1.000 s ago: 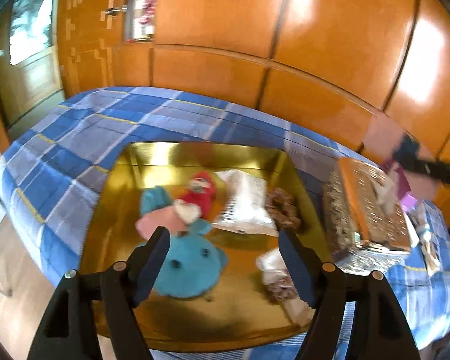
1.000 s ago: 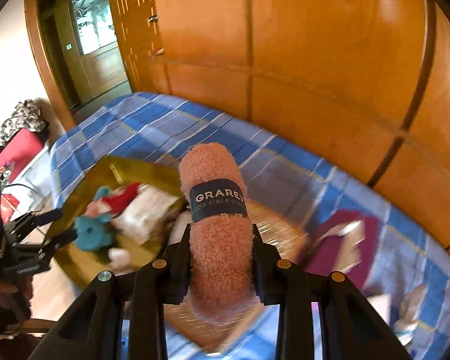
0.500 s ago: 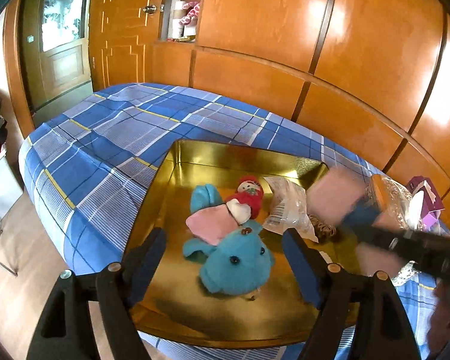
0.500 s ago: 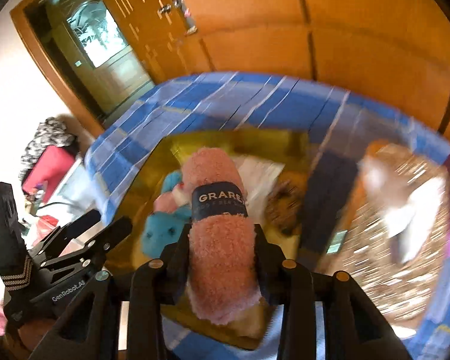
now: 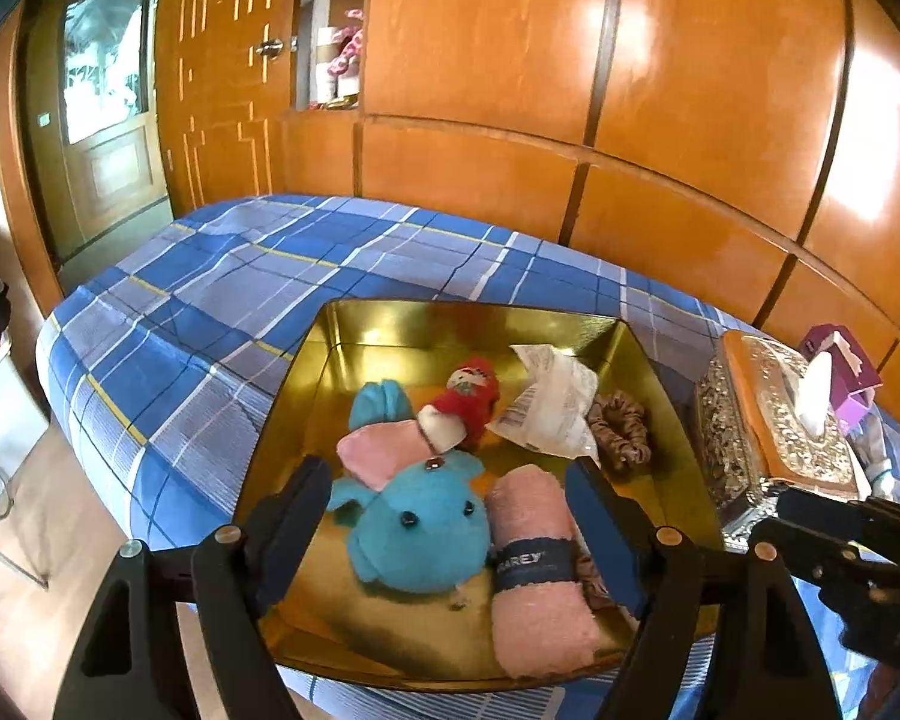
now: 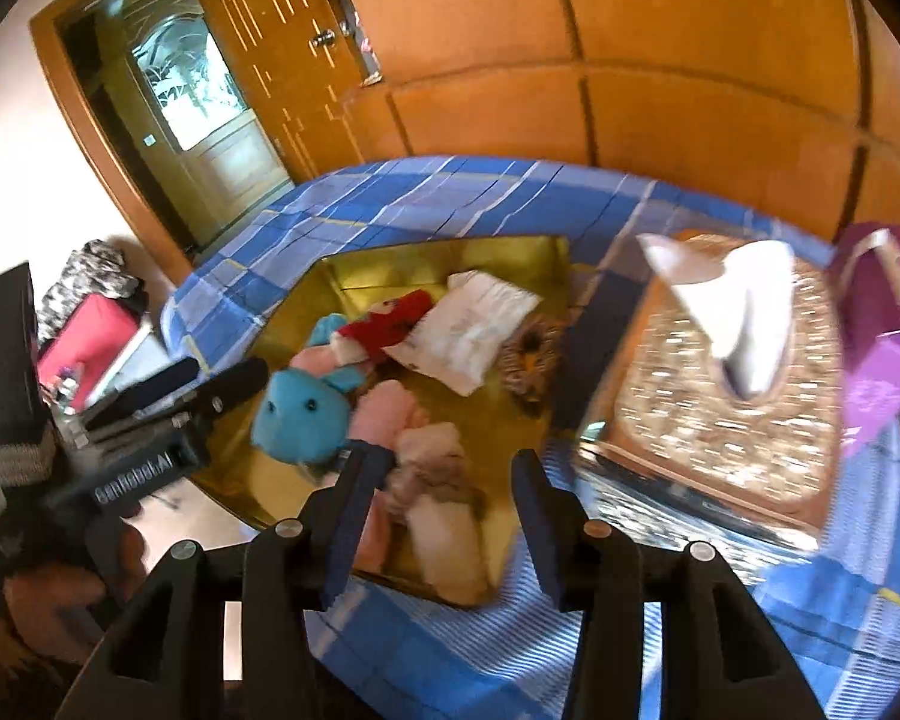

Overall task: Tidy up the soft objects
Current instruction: 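Carry the pink towel roll into the gold tray and open the right tool, then move both tools back toward the white bar and white sock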

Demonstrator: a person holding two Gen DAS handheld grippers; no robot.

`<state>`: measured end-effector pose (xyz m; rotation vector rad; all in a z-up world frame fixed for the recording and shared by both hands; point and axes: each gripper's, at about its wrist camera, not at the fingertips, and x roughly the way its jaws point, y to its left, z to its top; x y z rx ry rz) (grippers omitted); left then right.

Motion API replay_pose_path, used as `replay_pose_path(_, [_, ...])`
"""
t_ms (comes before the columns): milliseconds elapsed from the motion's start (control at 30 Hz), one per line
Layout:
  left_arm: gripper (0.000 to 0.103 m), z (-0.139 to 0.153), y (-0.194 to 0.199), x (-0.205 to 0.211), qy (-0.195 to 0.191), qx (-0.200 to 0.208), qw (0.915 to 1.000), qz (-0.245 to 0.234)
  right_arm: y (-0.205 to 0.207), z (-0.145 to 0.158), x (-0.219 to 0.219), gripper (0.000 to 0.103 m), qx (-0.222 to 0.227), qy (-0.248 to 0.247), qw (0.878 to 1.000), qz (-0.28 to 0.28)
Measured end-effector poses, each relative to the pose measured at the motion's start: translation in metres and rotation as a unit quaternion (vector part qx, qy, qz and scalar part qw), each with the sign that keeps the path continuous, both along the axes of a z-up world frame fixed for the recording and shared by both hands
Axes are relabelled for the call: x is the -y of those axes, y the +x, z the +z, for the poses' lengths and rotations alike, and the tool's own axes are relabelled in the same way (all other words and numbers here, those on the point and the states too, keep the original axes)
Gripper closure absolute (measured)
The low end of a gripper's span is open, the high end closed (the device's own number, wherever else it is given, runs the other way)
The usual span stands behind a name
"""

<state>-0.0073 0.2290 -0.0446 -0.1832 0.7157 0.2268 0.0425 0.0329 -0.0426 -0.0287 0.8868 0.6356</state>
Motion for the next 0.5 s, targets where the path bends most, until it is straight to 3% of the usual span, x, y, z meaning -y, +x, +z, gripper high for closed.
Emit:
replay_pose_path(300, [0.020,0.010,-0.005,0.032,0.030,0.009,0.9987,-0.041,-0.029,0.004,0.043,0.055,0.069,-0.042,0.996,-0.043])
replay_pose_path(500, [0.020,0.018,-0.009,0.055,0.044,0.016,0.9963,-0.072,-0.033,-0.010,0.088,0.055,0.059,-0.069,0.991,-0.097])
